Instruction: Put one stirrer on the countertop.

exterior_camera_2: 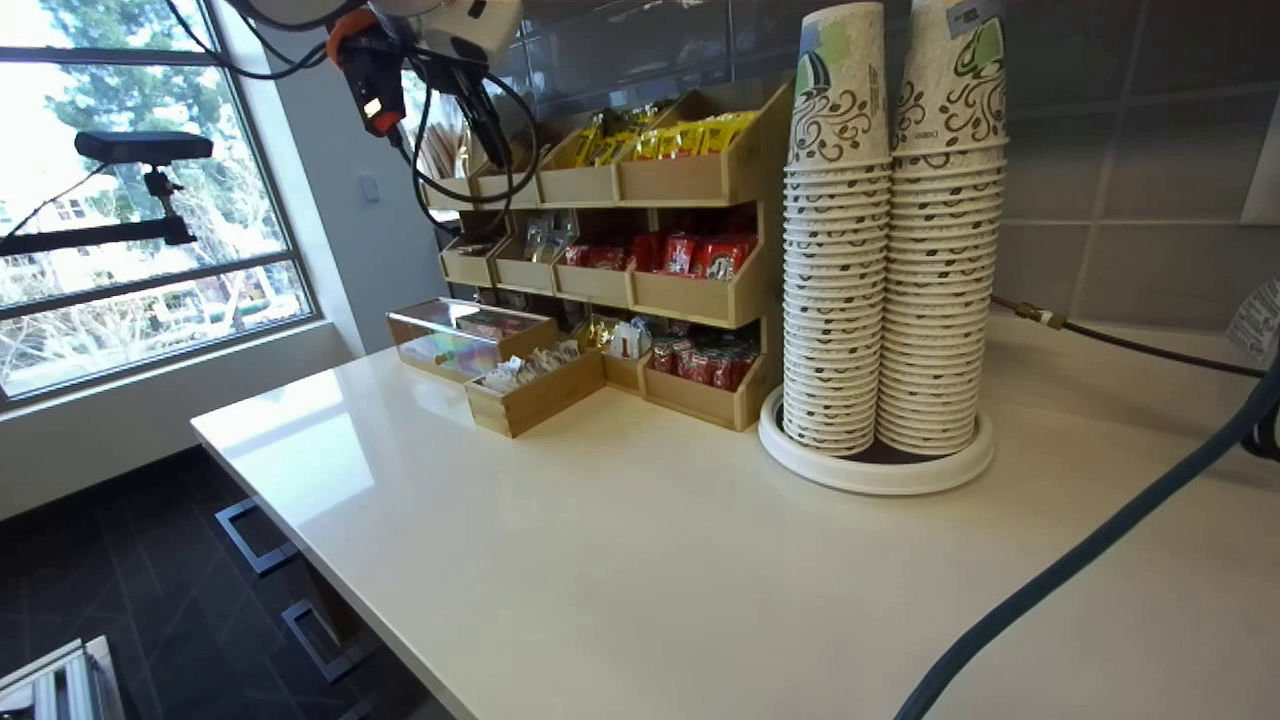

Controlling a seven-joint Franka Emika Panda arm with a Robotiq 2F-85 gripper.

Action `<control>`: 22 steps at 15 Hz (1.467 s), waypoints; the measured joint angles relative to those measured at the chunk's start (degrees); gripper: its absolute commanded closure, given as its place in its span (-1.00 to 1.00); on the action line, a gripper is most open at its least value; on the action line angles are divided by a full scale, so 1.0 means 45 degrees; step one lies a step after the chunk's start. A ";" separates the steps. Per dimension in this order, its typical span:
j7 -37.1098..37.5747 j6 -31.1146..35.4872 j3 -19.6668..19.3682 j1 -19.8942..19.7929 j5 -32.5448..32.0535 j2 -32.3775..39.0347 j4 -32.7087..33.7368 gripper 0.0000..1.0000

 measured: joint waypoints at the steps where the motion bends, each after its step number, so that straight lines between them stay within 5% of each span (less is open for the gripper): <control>1: 0.0013 0.0188 0.0056 0.0000 0.0007 0.0129 0.0119 -0.64; 4: 0.0033 0.0676 0.0184 0.0000 0.0008 0.0472 0.0371 -0.31; 9: 0.0063 0.1154 0.0226 0.0000 0.0008 0.0893 0.0627 -0.68; 12: 0.0064 0.1394 0.0247 0.0000 0.0008 0.1117 0.0767 -0.53; 15: 0.0064 0.1624 0.0272 0.0000 0.0009 0.1346 0.0922 -0.22; 18: 0.0064 0.1893 0.0303 0.0001 0.0010 0.1556 0.1116 0.39; 22: 0.0064 0.2126 0.0348 0.0001 0.0010 0.1785 0.1293 0.95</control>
